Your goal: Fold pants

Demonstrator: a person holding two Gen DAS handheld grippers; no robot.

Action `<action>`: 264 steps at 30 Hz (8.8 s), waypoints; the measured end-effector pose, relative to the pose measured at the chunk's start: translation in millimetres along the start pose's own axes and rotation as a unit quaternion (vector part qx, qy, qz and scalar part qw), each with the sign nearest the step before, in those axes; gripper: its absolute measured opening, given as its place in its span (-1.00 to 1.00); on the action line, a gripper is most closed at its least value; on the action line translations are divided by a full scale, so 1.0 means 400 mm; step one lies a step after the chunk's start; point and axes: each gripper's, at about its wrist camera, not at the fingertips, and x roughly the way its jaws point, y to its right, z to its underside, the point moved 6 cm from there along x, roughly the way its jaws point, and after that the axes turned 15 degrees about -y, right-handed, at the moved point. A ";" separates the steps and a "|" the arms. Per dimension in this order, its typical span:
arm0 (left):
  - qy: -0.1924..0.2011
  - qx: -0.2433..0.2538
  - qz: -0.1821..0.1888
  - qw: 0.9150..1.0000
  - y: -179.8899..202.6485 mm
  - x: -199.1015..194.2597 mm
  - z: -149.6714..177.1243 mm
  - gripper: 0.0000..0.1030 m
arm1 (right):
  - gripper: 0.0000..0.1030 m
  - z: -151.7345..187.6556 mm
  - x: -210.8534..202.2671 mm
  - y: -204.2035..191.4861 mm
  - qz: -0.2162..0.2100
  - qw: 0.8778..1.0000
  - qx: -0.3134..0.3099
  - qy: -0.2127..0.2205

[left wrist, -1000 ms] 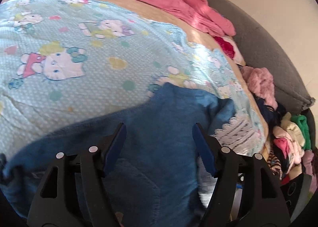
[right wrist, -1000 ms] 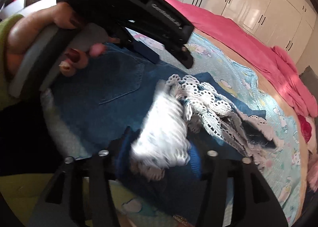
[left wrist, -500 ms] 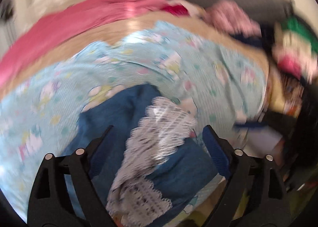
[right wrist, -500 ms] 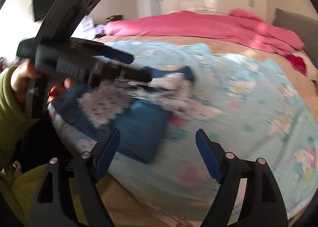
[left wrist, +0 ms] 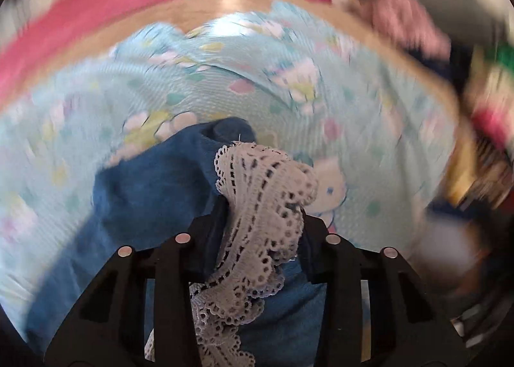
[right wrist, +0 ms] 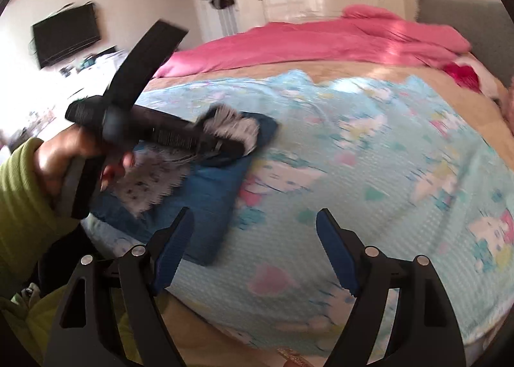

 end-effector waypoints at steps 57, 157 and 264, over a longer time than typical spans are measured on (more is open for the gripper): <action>0.117 -0.171 0.026 0.978 -0.298 -0.157 0.194 -0.13 | 0.20 -0.008 0.088 -0.326 -0.090 0.977 -0.182 -0.070; 0.108 -0.142 -0.088 0.980 -0.109 -0.265 0.407 0.81 | 0.91 -0.284 0.032 -0.151 -0.050 0.998 -0.038 -0.014; 0.112 -0.110 0.051 0.986 -0.005 -0.178 0.332 0.50 | 0.36 -0.324 0.197 -0.061 -0.216 0.969 -0.052 -0.114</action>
